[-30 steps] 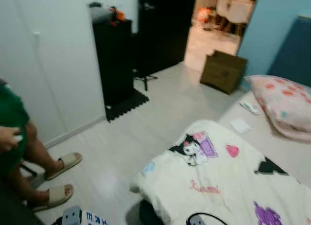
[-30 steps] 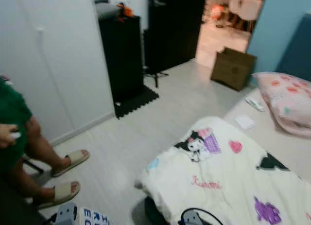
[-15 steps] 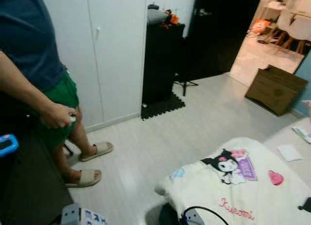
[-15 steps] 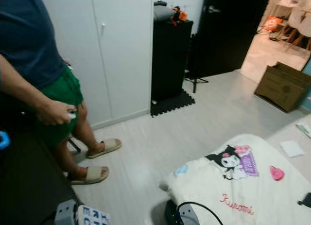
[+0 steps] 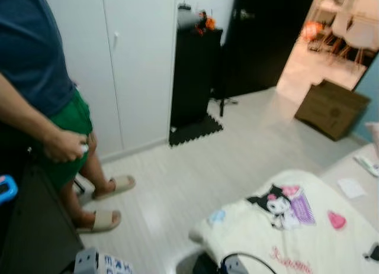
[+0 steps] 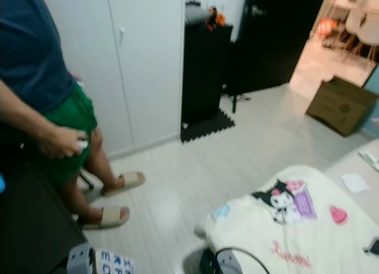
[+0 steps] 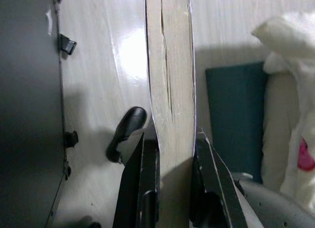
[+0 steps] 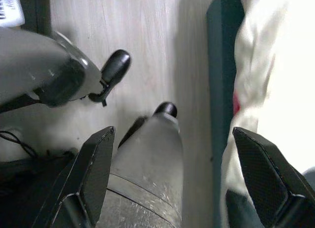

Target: Clean up the room

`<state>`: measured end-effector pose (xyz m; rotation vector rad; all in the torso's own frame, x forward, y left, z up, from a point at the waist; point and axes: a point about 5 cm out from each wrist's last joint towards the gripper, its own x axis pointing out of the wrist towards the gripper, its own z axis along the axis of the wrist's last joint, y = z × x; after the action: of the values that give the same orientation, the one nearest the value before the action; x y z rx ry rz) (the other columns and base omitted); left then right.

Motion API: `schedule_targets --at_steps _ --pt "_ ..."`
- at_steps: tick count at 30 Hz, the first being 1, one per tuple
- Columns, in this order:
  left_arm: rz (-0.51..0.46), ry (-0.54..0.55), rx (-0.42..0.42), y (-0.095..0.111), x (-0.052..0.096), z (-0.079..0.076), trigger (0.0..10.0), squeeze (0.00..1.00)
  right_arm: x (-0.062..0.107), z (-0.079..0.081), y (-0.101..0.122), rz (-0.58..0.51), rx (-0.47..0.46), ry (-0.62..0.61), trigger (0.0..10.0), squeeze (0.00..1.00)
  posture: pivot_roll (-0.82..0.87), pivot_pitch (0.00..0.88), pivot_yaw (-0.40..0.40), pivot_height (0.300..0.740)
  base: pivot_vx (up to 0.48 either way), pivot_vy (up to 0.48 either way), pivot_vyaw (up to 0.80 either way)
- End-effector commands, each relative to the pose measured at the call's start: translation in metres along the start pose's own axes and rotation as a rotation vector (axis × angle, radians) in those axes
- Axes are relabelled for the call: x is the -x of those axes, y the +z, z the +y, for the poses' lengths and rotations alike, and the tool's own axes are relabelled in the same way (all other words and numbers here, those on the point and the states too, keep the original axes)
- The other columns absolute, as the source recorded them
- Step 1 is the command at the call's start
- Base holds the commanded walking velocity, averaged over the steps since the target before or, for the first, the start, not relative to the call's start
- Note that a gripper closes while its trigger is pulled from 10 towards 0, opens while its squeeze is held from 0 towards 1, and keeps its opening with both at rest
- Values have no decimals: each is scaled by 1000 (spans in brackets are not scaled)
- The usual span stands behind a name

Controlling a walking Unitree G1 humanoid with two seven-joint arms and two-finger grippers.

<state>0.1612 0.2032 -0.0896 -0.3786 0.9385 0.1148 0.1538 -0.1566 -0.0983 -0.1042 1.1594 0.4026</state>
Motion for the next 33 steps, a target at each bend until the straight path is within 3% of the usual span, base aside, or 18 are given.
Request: schedule_targets --at_steps 1,14,33 --pt "12 -2 1 -2 1 2 10000 0 -1 2 8 -24 7 3 10000 0 127 0 -86 739 405 0 800" --pt "8 5 9 0 0 2 10000 0 -2 4 13 -33 6 -17 10000 0 126 0 -86 739 394 0 0" --pt "10 13 12 -5 2 4 10000 0 -2 6 9 -33 0 4 10000 0 147 0 -107 739 0 0 0"
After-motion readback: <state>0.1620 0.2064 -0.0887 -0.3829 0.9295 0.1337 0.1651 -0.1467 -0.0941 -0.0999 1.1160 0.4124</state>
